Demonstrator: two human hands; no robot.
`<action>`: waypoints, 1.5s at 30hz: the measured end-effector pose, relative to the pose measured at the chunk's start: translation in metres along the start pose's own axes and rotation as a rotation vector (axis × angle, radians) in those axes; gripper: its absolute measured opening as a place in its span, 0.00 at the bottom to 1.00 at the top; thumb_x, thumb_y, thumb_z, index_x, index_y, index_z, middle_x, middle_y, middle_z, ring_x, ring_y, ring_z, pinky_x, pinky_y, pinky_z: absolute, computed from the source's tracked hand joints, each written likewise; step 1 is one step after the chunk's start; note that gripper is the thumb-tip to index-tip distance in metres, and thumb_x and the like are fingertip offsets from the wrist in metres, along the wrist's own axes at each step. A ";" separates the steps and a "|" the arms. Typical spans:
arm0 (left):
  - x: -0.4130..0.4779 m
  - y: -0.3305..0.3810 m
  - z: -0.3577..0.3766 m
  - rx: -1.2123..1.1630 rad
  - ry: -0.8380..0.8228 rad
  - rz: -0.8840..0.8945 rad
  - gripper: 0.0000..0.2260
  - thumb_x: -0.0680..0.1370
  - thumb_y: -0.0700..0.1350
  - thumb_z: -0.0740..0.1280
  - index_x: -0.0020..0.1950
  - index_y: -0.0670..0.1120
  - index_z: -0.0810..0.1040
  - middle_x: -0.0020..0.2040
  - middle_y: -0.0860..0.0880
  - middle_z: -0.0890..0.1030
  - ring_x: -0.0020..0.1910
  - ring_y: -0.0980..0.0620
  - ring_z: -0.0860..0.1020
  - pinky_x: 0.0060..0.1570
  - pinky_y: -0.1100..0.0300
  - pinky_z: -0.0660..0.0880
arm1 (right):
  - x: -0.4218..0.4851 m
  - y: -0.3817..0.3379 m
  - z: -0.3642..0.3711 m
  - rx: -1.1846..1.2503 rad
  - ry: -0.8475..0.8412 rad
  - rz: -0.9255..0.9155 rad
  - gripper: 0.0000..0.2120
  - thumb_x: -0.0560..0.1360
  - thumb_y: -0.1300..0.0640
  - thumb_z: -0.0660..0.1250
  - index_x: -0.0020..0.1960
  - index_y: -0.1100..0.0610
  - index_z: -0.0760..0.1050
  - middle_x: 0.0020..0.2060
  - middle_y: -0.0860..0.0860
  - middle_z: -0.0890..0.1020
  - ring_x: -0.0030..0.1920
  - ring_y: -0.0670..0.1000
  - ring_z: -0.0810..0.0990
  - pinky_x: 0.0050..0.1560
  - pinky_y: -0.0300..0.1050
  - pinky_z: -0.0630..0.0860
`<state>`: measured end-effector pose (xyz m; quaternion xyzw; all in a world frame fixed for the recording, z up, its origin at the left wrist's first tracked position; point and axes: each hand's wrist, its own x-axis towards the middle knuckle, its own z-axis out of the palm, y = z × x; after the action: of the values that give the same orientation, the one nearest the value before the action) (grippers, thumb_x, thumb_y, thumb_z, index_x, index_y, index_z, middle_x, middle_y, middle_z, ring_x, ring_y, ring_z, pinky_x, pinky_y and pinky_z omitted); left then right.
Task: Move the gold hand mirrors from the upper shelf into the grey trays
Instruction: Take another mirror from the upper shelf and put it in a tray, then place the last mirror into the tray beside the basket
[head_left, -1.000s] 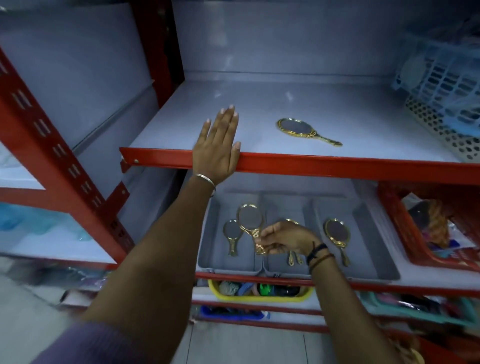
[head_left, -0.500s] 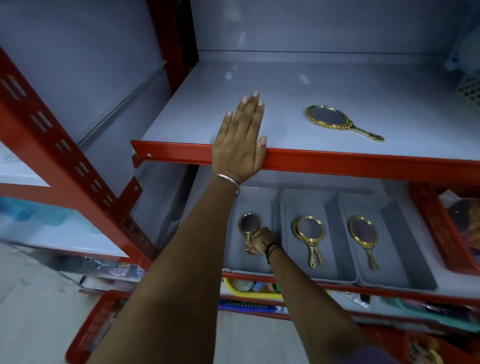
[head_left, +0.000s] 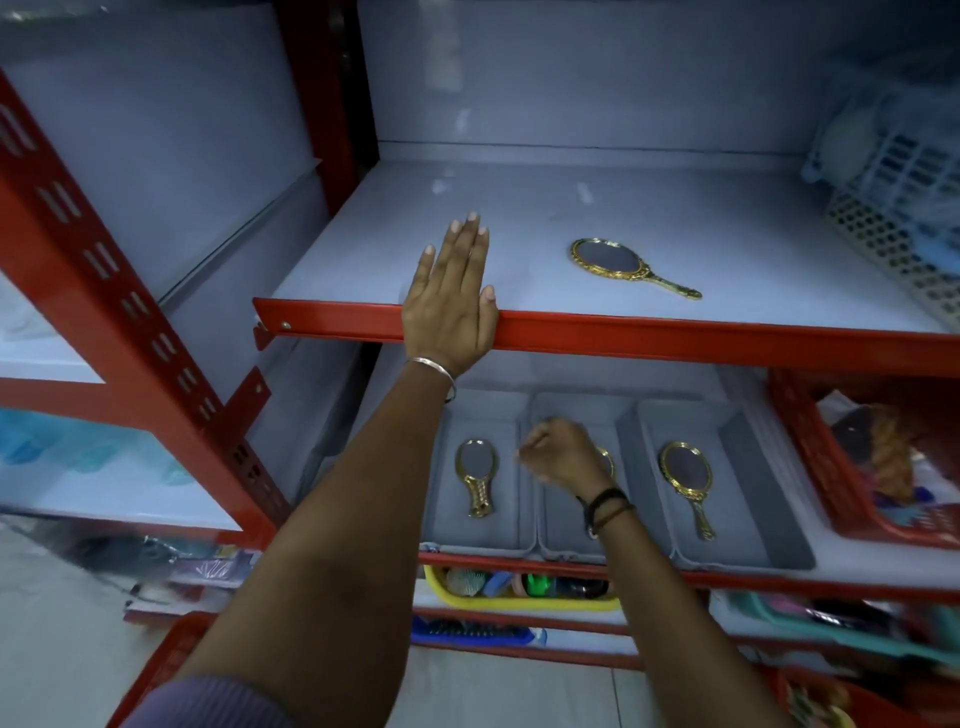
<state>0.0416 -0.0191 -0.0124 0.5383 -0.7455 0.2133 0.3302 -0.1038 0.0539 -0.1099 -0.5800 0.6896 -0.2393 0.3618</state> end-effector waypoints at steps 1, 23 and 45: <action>-0.001 0.002 -0.002 -0.011 -0.004 -0.031 0.27 0.75 0.47 0.54 0.73 0.41 0.64 0.74 0.44 0.67 0.74 0.48 0.64 0.72 0.53 0.56 | -0.013 -0.011 -0.020 0.084 0.011 -0.060 0.08 0.69 0.58 0.73 0.34 0.58 0.77 0.31 0.56 0.82 0.32 0.52 0.80 0.38 0.46 0.80; 0.017 0.059 0.004 -0.047 -0.065 -0.092 0.29 0.75 0.49 0.53 0.75 0.42 0.60 0.76 0.46 0.62 0.76 0.49 0.60 0.74 0.50 0.54 | 0.055 -0.060 -0.191 -0.744 0.459 0.054 0.13 0.76 0.62 0.62 0.59 0.62 0.75 0.62 0.59 0.75 0.68 0.60 0.65 0.65 0.54 0.65; 0.020 0.060 -0.003 -0.020 -0.066 -0.081 0.28 0.76 0.48 0.50 0.75 0.39 0.59 0.76 0.42 0.62 0.75 0.45 0.60 0.73 0.46 0.57 | -0.093 0.065 -0.201 0.559 -0.152 -0.020 0.10 0.74 0.65 0.67 0.38 0.52 0.75 0.31 0.44 0.77 0.33 0.41 0.75 0.39 0.38 0.72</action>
<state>-0.0182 -0.0103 0.0068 0.5714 -0.7356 0.1746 0.3191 -0.2944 0.1400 -0.0124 -0.4807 0.5619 -0.3795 0.5560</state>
